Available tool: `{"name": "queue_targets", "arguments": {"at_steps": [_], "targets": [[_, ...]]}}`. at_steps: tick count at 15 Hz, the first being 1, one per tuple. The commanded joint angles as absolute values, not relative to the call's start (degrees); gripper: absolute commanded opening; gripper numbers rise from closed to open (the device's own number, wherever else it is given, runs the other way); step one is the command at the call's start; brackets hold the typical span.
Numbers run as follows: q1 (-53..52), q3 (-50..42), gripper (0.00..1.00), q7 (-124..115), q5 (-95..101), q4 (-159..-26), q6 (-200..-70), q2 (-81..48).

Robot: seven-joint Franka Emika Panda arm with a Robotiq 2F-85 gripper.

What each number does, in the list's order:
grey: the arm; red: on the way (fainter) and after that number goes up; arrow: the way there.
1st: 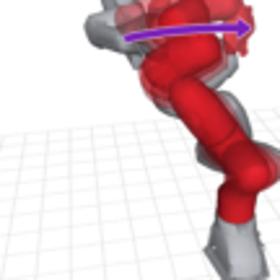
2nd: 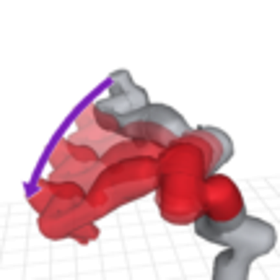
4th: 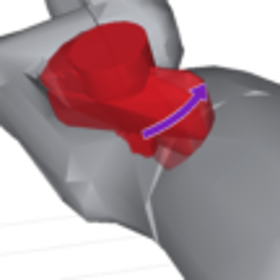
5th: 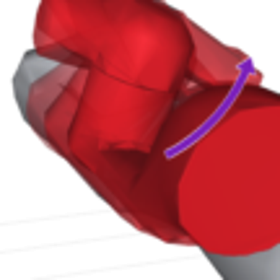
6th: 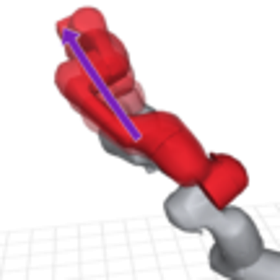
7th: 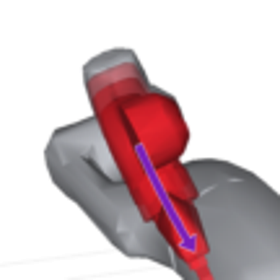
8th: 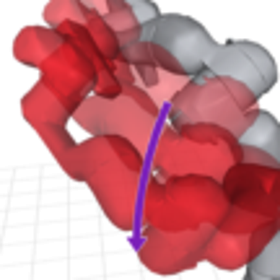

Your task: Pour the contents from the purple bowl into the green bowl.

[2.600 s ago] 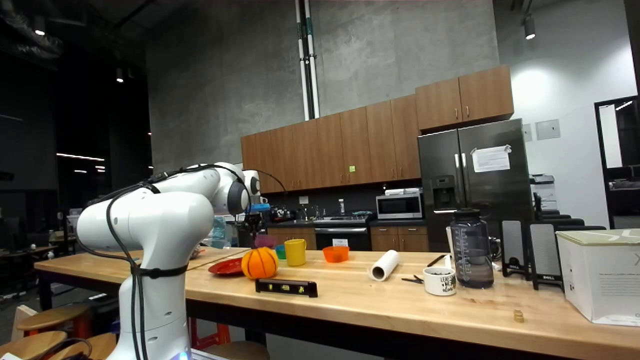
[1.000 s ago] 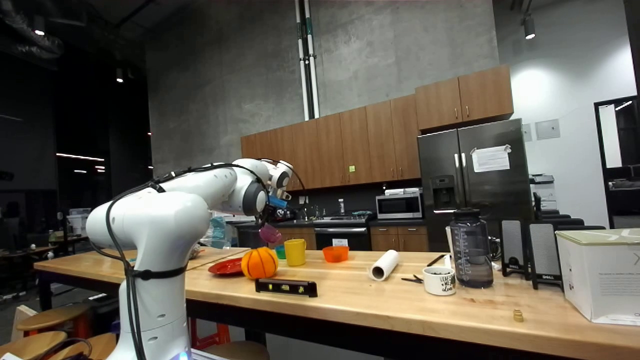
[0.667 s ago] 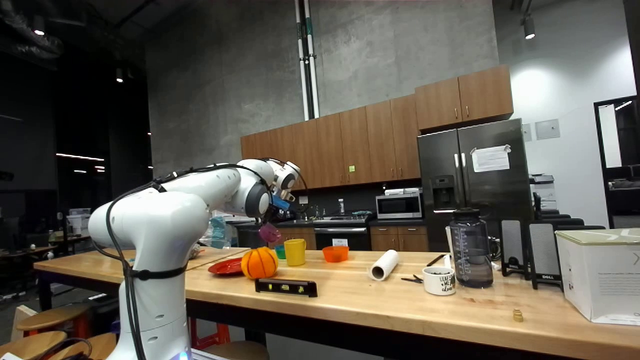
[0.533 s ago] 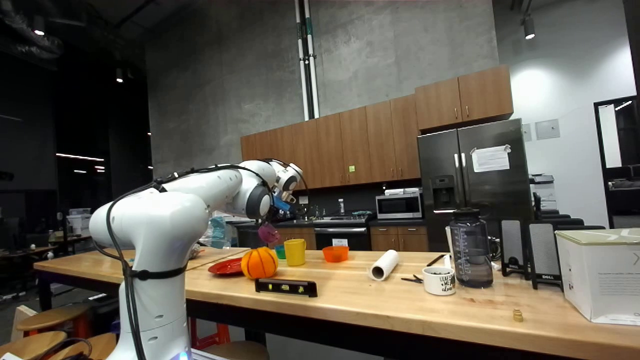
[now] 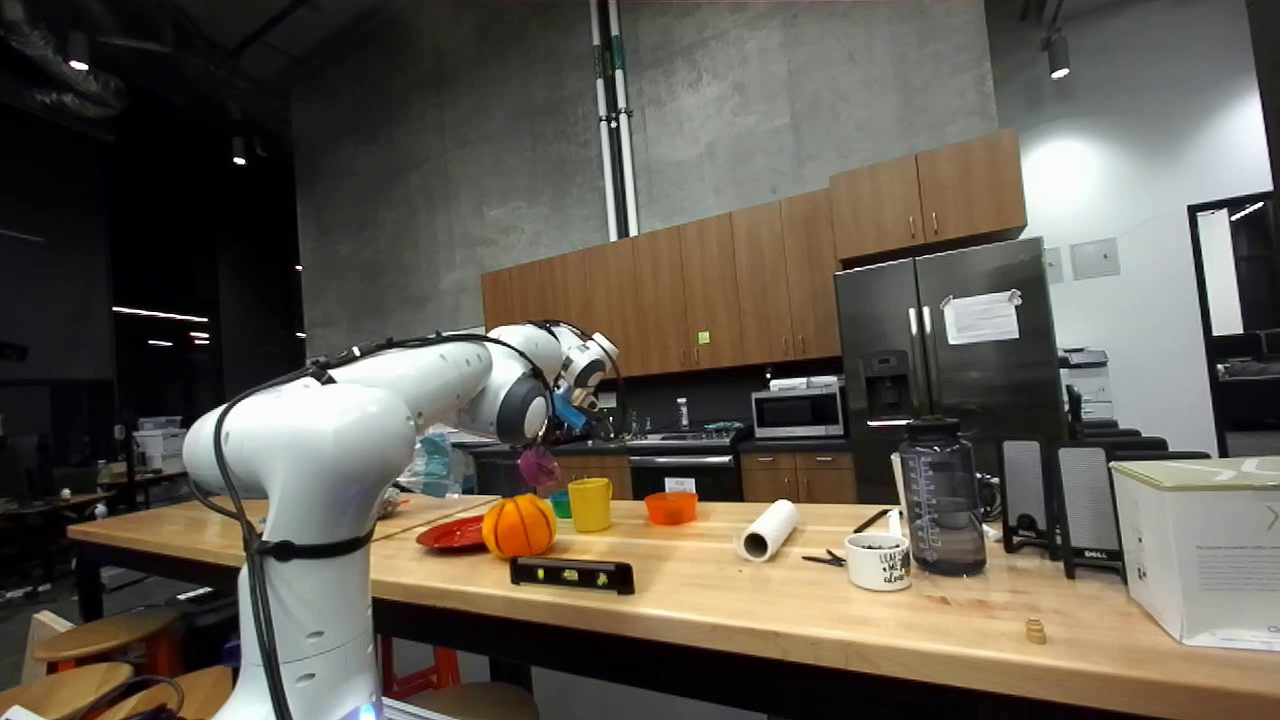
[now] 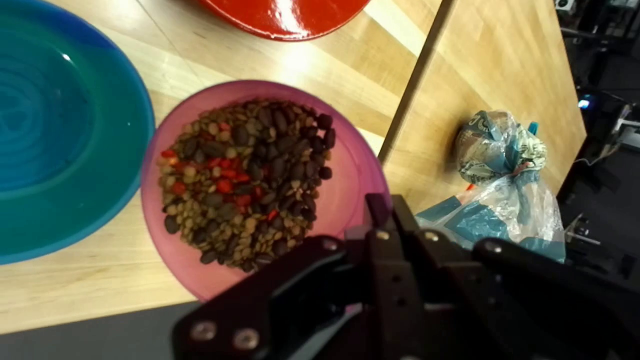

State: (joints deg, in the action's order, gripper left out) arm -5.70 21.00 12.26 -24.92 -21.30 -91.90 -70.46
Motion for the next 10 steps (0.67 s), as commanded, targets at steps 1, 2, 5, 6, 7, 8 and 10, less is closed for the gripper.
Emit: {"name": "queue_targets", "arguments": {"at_steps": [1,2,5,6,7,8,10], "targets": [[-4.22,22.22,0.01,12.07,-26.16,-20.45,-92.36,-70.71],[-3.86,22.47,0.01,12.19,-26.32,-20.70,-92.24,-70.62],[-2.98,23.69,0.01,12.71,-27.92,-20.65,-91.83,-70.84],[-2.73,24.00,0.01,12.74,-28.38,-20.64,-91.77,-70.88],[-2.50,24.25,0.01,12.78,-28.85,-20.63,-91.77,-70.93],[-2.35,24.49,0.01,12.80,-29.16,-20.61,-91.77,-70.97],[-2.14,24.55,0.01,12.77,-29.49,-20.63,-91.78,-71.00]]}}
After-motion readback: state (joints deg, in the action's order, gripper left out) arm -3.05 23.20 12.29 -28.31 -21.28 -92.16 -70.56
